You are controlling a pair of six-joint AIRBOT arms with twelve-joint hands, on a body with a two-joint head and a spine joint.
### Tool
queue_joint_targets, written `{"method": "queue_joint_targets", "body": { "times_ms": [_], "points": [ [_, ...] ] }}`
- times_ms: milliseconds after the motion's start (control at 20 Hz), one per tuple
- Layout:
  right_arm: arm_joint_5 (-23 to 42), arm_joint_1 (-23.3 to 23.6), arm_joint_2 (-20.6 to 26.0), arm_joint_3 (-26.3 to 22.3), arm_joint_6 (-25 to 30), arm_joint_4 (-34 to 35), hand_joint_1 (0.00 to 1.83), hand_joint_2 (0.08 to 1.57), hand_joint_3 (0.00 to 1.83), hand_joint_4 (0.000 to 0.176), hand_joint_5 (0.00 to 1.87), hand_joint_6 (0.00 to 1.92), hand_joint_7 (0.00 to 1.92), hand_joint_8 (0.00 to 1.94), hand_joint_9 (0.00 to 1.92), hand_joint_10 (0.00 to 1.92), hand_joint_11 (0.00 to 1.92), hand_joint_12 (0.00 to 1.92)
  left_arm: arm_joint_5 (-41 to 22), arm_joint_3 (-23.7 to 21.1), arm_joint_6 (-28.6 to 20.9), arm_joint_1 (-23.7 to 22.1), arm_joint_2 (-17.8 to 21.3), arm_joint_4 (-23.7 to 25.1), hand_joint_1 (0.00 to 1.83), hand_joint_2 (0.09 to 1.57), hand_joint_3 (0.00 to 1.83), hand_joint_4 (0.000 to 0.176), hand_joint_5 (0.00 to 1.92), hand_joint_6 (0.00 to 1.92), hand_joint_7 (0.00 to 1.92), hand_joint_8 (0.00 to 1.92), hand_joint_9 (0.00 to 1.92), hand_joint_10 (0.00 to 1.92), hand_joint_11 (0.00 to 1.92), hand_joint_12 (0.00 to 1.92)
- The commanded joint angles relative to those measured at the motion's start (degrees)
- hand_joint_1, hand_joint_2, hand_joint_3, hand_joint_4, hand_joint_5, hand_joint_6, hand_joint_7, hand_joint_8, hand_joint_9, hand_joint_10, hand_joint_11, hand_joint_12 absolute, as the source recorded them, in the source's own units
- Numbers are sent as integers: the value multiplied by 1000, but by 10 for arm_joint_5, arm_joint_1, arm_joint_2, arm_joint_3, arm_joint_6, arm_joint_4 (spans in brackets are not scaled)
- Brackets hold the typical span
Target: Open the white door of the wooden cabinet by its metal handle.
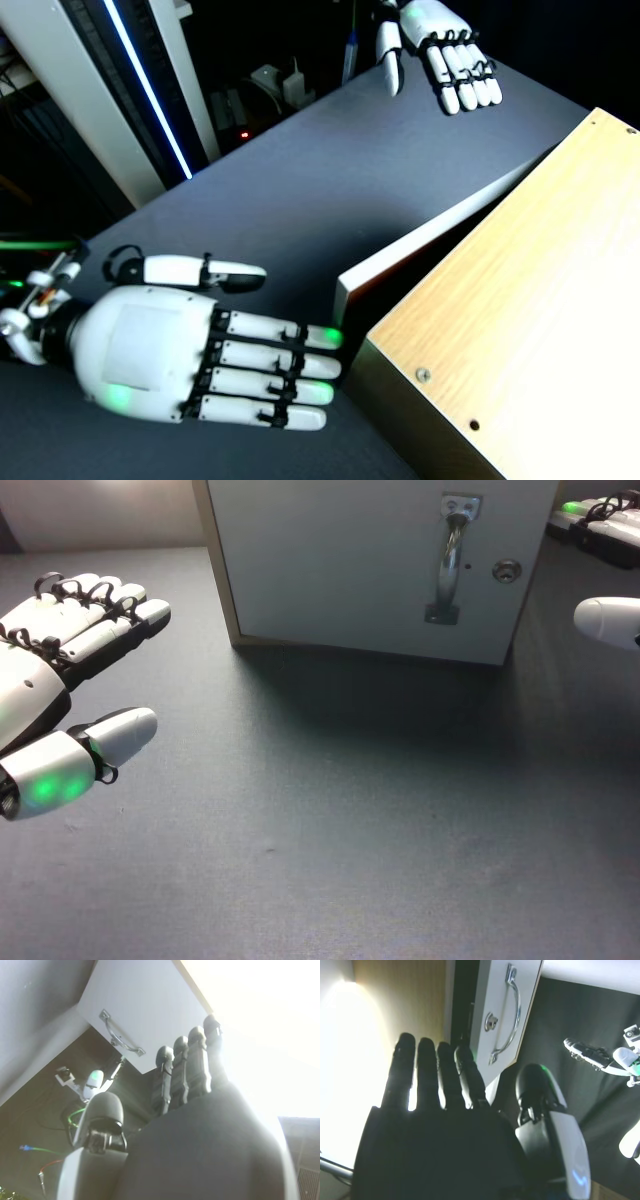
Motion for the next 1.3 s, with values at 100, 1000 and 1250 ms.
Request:
{"method": "queue_joint_targets", "body": {
  "times_ms": [100,1000,1250],
  "points": [
    [67,8,3,-1,3,10,0,1407,5,0,69,3,1,0,0,0,0,0,-69,2,-4,0,-1,-2,0,1513,10,0,148,6,76,4,50,3,42,76],
    [133,-32,60,-90,3,-18,0,1442,9,0,69,0,7,1,0,0,0,0,-82,-1,-18,20,0,-10,0,1475,0,0,173,10,113,13,65,11,48,84],
    [149,-34,66,-107,10,-44,0,1452,8,0,92,7,14,4,0,0,0,0,-83,-2,-20,23,0,-11,0,1470,0,0,178,7,124,11,66,7,49,88]
  ]
}}
